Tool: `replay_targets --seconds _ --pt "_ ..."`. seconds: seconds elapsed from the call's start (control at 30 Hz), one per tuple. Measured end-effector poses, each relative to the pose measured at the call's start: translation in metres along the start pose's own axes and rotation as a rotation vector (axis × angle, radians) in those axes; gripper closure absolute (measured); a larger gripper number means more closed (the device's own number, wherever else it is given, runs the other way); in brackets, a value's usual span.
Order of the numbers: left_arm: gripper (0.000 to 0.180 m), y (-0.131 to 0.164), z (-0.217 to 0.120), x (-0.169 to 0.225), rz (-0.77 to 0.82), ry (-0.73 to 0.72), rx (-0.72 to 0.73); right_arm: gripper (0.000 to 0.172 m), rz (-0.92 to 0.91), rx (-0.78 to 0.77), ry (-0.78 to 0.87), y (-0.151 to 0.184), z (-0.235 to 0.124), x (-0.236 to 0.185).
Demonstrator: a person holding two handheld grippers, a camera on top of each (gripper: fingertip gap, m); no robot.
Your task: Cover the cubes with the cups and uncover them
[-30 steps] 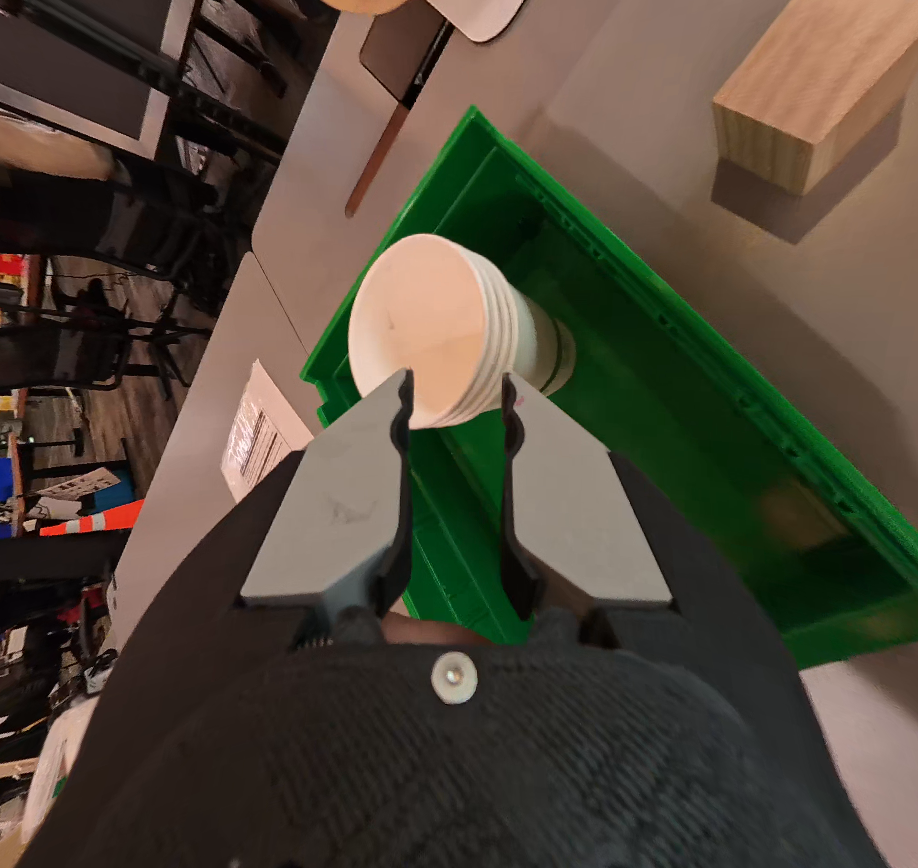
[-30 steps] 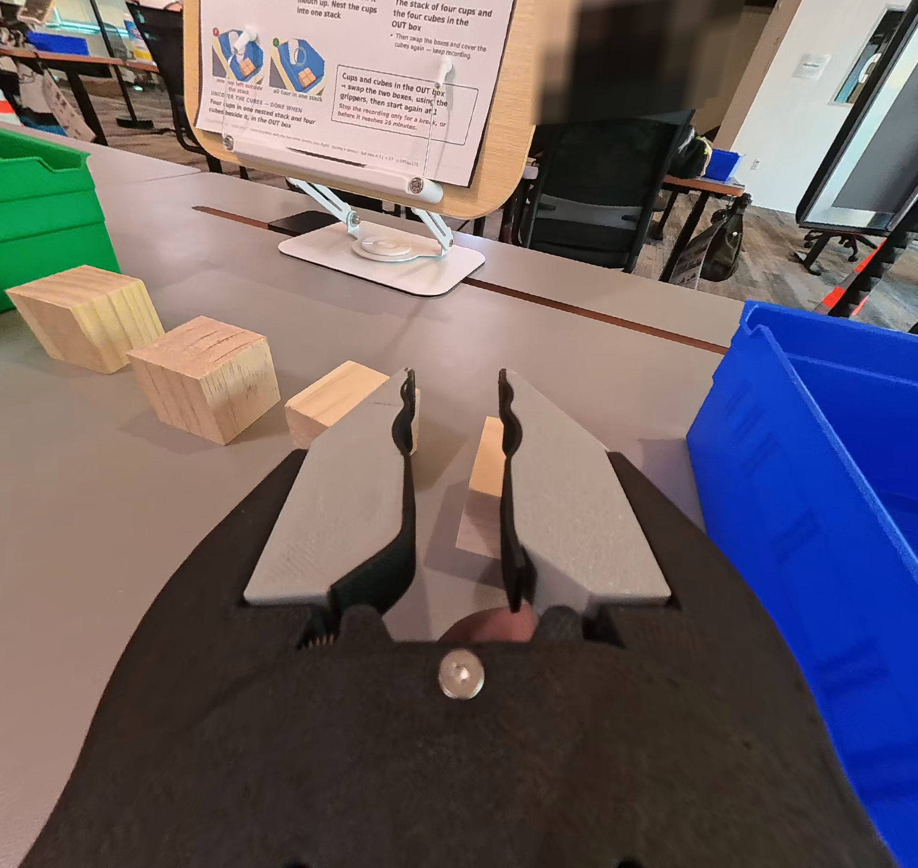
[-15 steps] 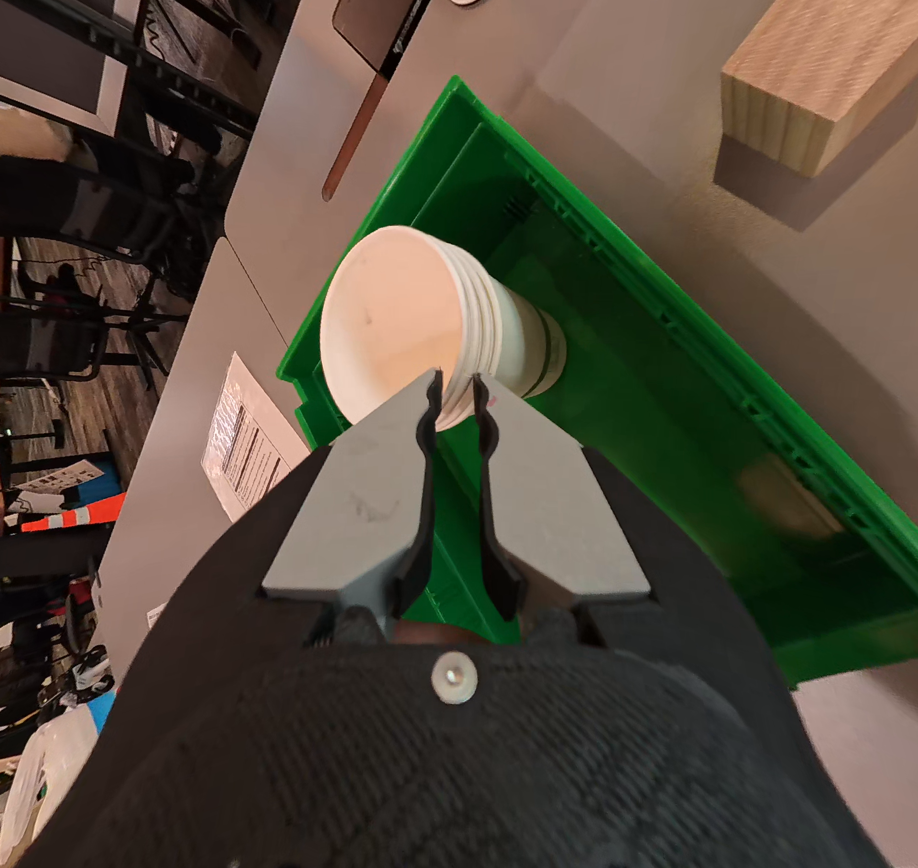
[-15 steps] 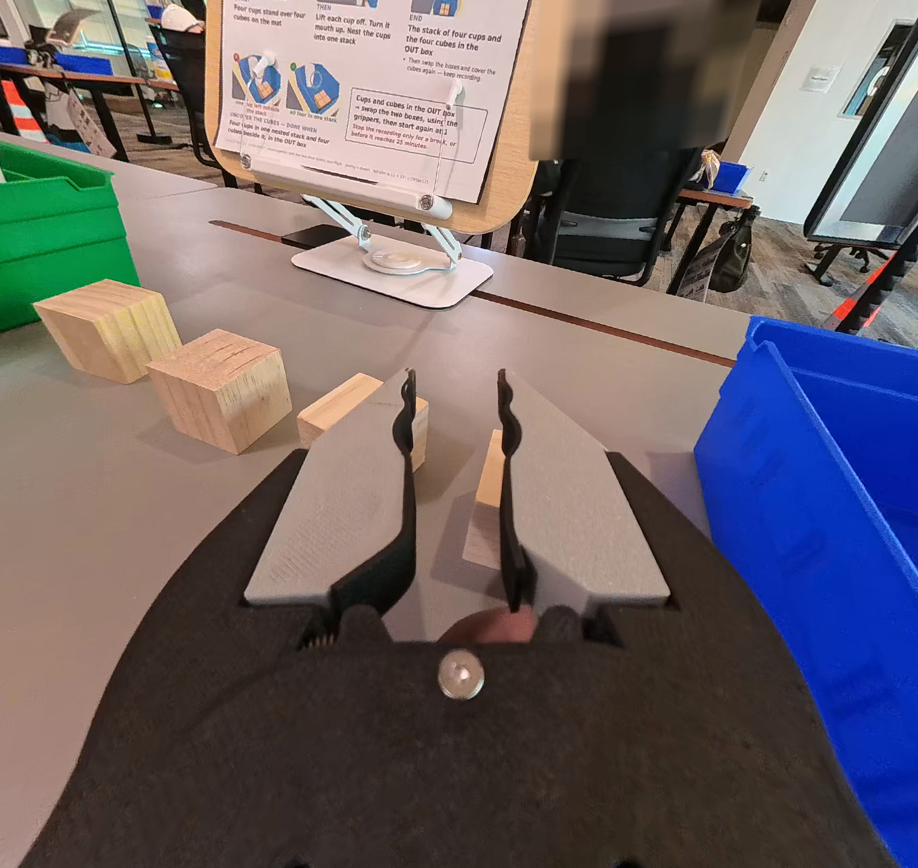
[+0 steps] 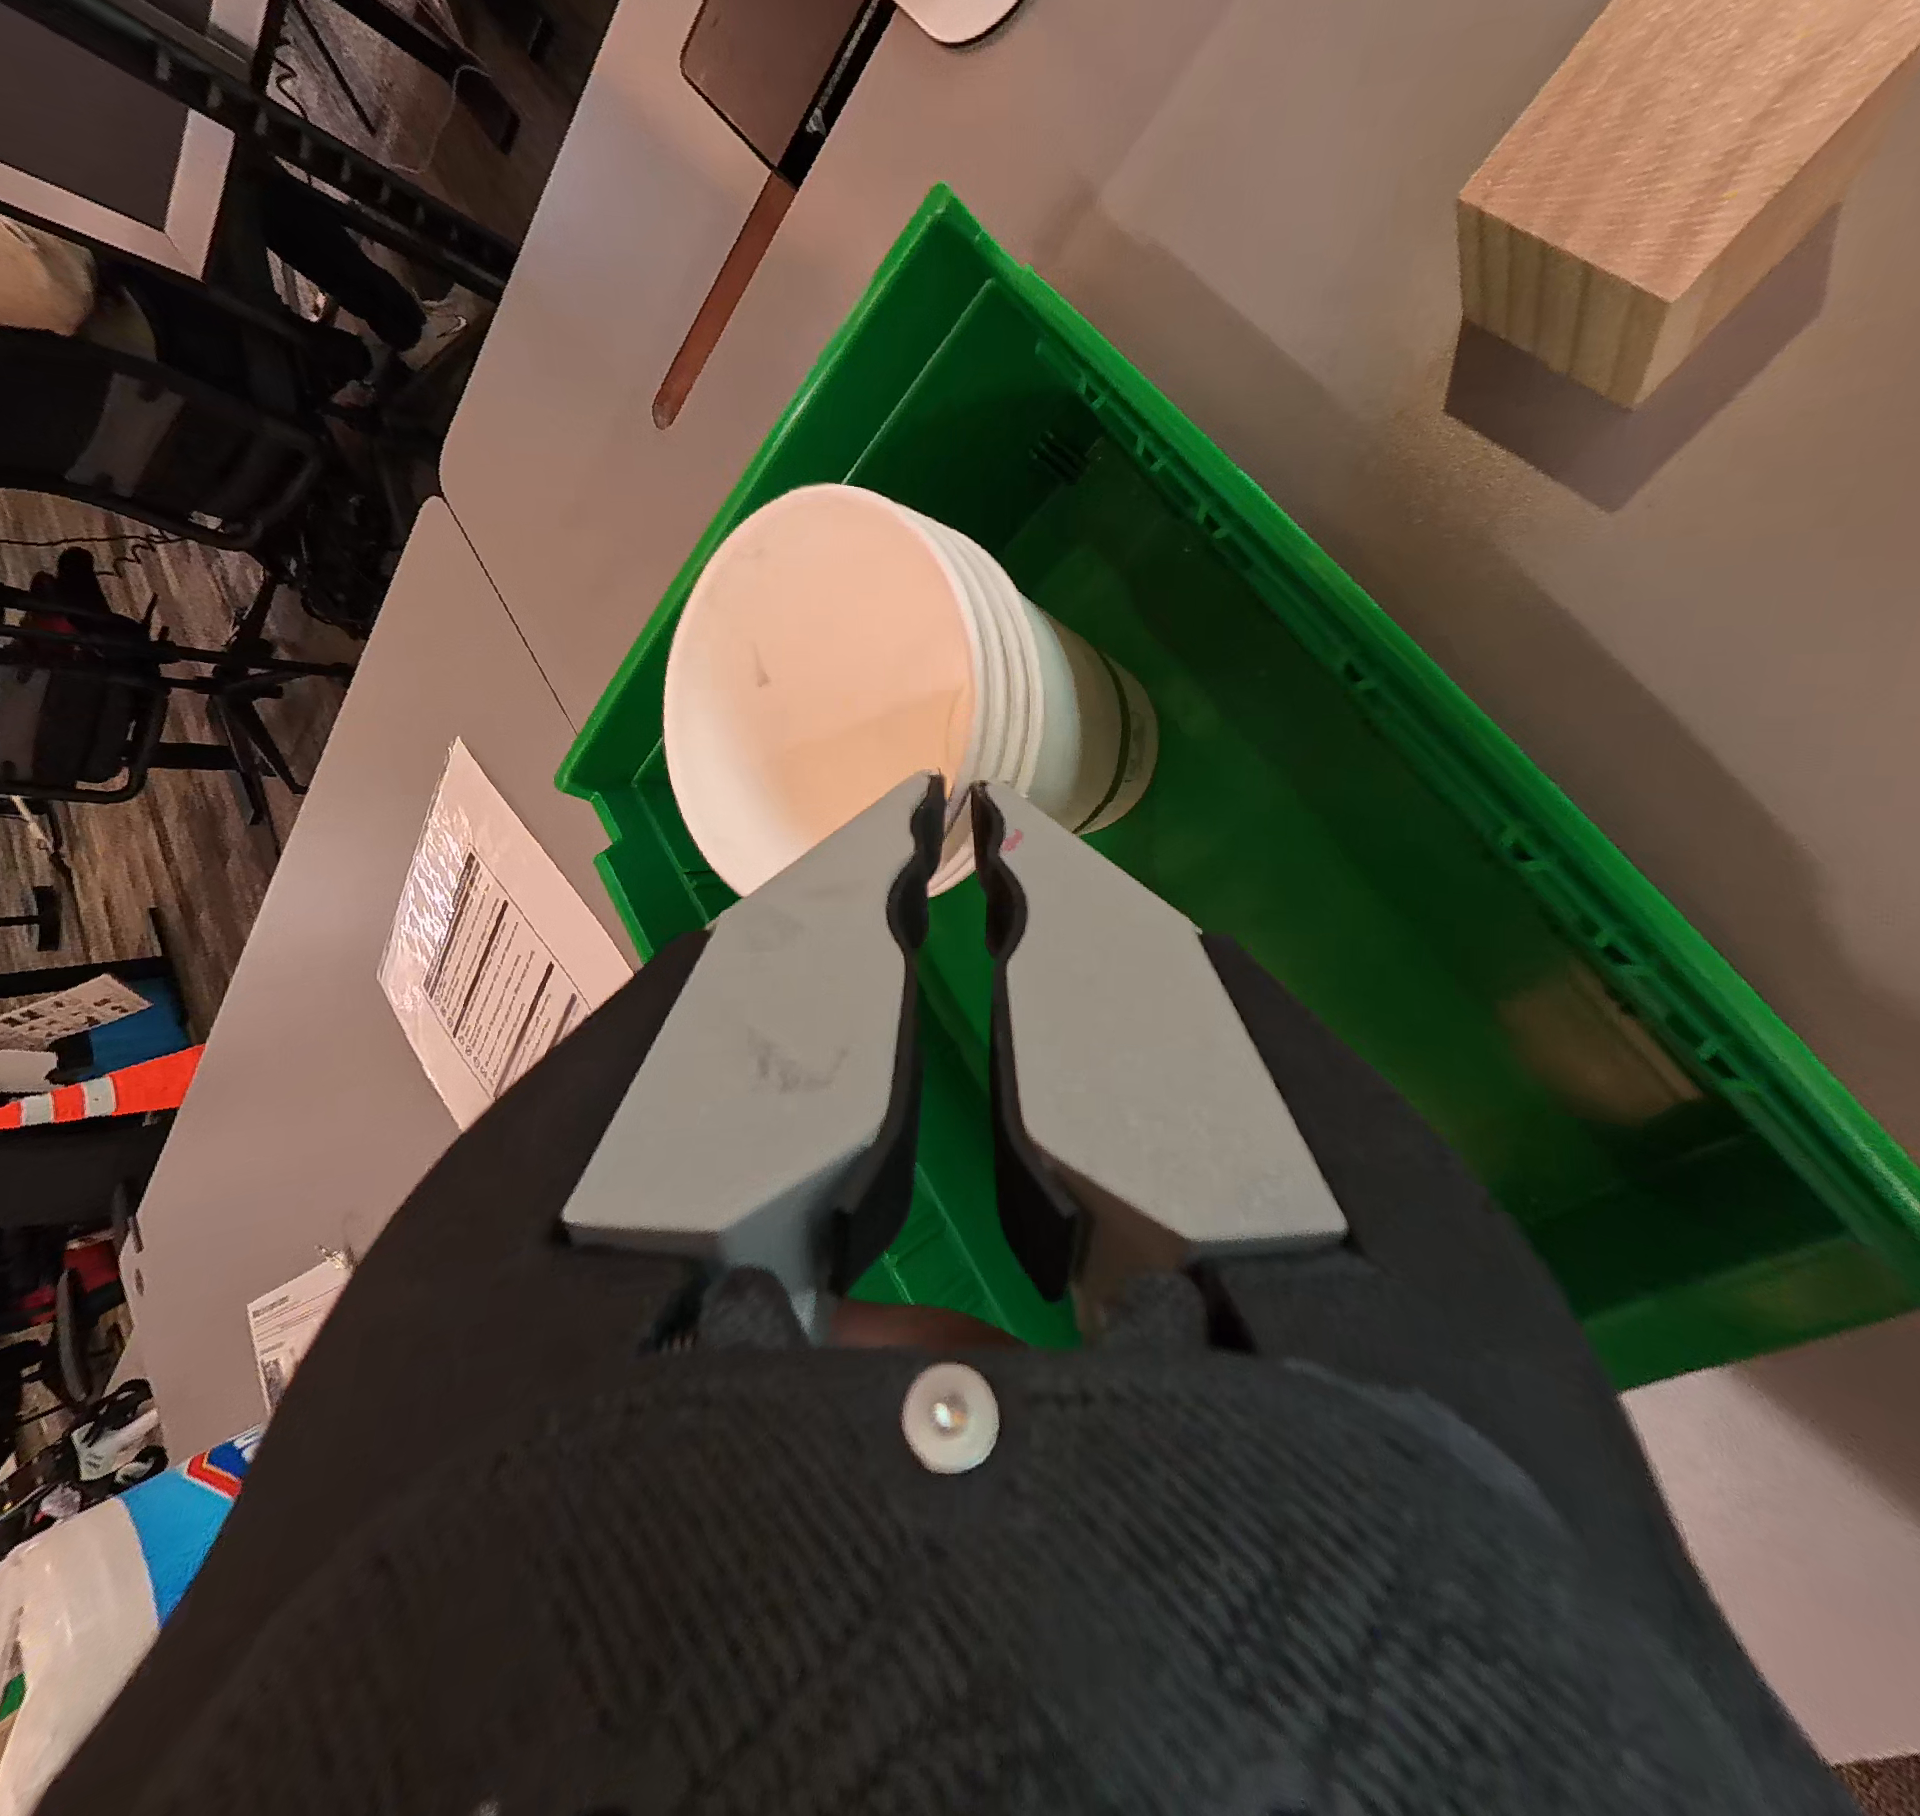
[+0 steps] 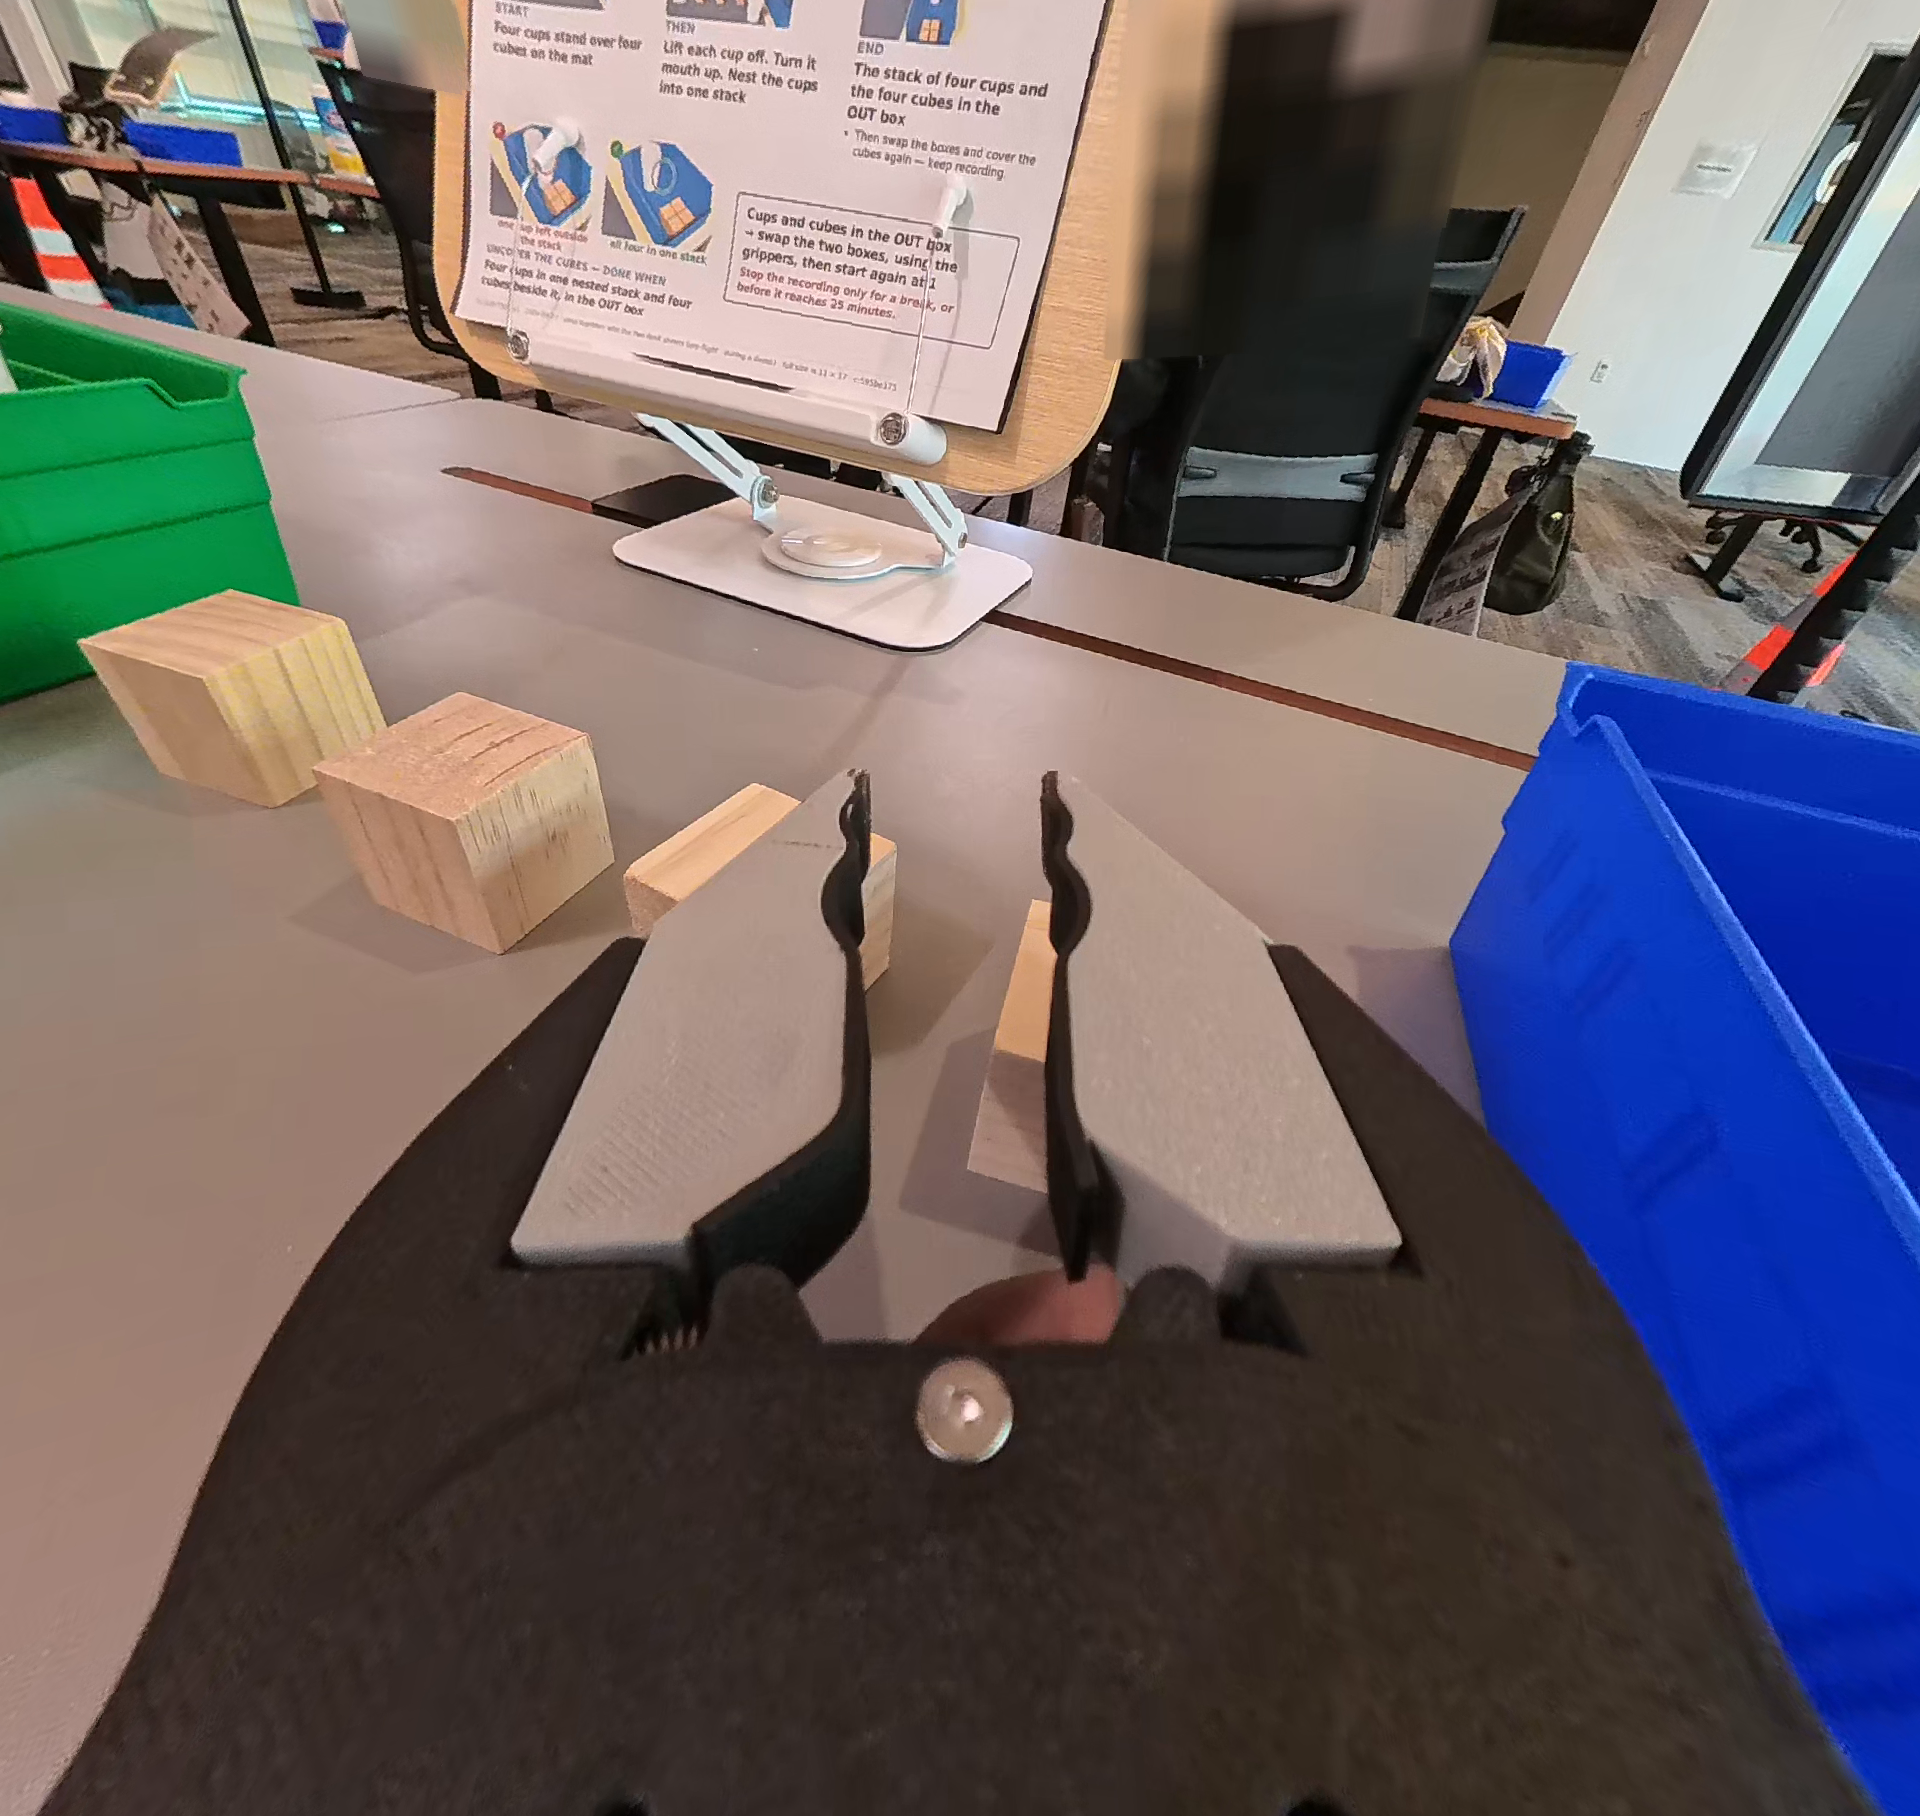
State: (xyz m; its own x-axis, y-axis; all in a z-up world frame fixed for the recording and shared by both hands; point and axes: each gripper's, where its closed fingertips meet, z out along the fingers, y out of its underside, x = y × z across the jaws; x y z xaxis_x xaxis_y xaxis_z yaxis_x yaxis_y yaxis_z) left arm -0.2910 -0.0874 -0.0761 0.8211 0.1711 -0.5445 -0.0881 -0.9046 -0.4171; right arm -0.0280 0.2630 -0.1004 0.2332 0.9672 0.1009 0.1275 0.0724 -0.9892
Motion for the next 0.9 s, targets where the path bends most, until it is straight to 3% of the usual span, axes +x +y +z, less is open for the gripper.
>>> replay_targets --seconds 0.2,0.6,0.77,0.9 --pt "0.178 -0.001 -0.004 -0.003 -0.025 0.003 0.016 0.142 -0.007 -0.004 -0.005 0.001 0.001 -0.002" --pt "0.179 -0.012 -0.017 -0.024 0.033 -0.161 0.011 0.142 -0.015 -0.011 -0.012 0.002 0.001 -0.004" --pt "0.178 -0.041 -0.044 -0.049 0.031 -0.339 0.113 0.142 -0.015 -0.008 -0.014 0.001 0.001 -0.004" --pt "0.178 -0.08 -0.09 -0.058 0.02 -0.478 0.254 0.14 -0.014 0.0 -0.043 -0.001 0.001 -0.01"
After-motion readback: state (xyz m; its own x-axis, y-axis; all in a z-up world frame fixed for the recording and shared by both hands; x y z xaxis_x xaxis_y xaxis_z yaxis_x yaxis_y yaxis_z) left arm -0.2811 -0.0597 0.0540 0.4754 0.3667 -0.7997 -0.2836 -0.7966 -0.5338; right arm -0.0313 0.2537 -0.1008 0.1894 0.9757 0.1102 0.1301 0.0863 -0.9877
